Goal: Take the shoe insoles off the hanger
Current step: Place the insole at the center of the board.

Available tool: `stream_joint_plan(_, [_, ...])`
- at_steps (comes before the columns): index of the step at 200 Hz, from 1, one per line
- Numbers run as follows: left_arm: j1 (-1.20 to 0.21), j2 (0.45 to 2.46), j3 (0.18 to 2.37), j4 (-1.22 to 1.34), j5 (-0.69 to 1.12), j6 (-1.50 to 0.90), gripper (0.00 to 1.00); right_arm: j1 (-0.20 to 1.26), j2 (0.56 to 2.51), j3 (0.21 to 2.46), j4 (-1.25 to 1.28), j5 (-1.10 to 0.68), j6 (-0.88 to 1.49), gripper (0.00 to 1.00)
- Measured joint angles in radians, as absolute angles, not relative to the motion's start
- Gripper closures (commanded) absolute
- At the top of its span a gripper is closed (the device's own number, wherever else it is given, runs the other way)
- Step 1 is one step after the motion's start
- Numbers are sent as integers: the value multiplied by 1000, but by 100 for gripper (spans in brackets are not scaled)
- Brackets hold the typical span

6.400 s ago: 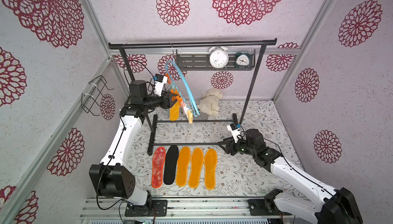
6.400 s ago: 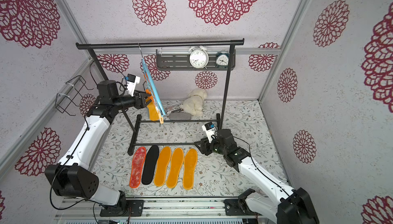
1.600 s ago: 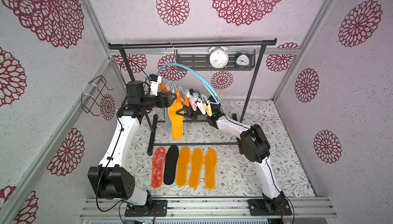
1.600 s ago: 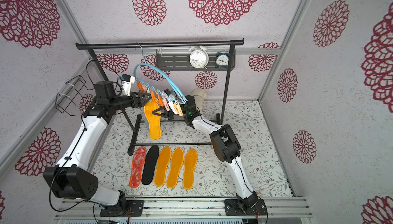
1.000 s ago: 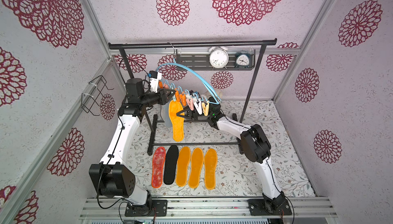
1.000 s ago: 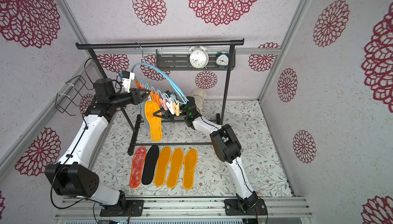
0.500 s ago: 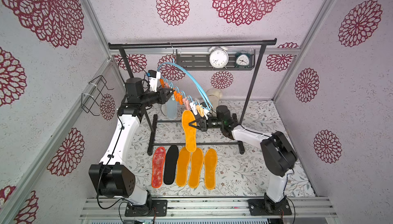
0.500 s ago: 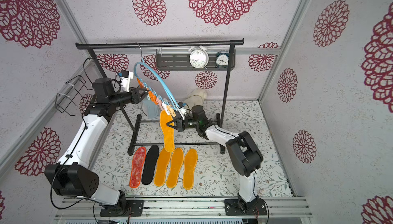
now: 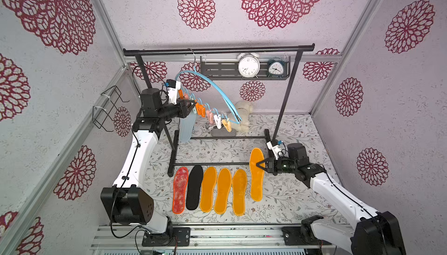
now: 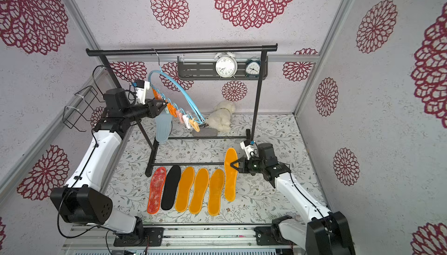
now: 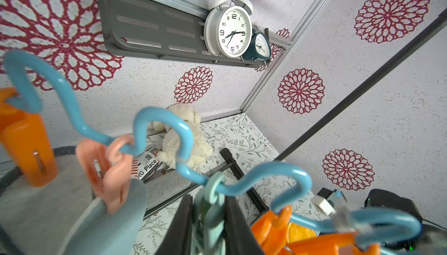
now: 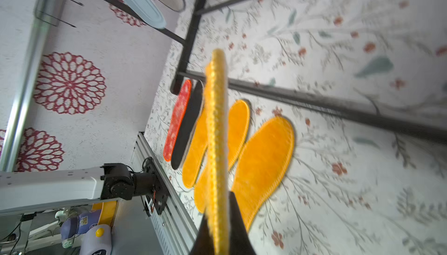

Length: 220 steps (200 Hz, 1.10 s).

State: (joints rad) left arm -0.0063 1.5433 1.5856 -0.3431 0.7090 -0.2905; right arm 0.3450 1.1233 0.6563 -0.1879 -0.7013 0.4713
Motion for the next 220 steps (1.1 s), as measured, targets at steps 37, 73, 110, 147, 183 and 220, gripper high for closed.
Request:
stream_joint_plan(37, [-6,1543,1587,-351,705,-288,83,346,1163,515,-195,-679,539,100])
stream_joint_plan(73, [-6,1543,1587,-353,703,-288,83,346,1261,498,-125,-659,597,100])
stream_joint_plan(110, [-6,1543,1588,-356,700,-282,83,346,1391,509,-38,-650,630,100])
stream_joint_plan(147, [-6,1543,1588,-356,699,-281,83,348,1487,583,-53,-630,609,78])
stream_joint_plan(183, [-6,1543,1588,-356,698,-280,83,348,1491,635,-126,-571,545,53])
stream_joint_plan(220, [-6,1543,1588,-357,697,-279,83,348,1443,667,-220,-492,445,47])
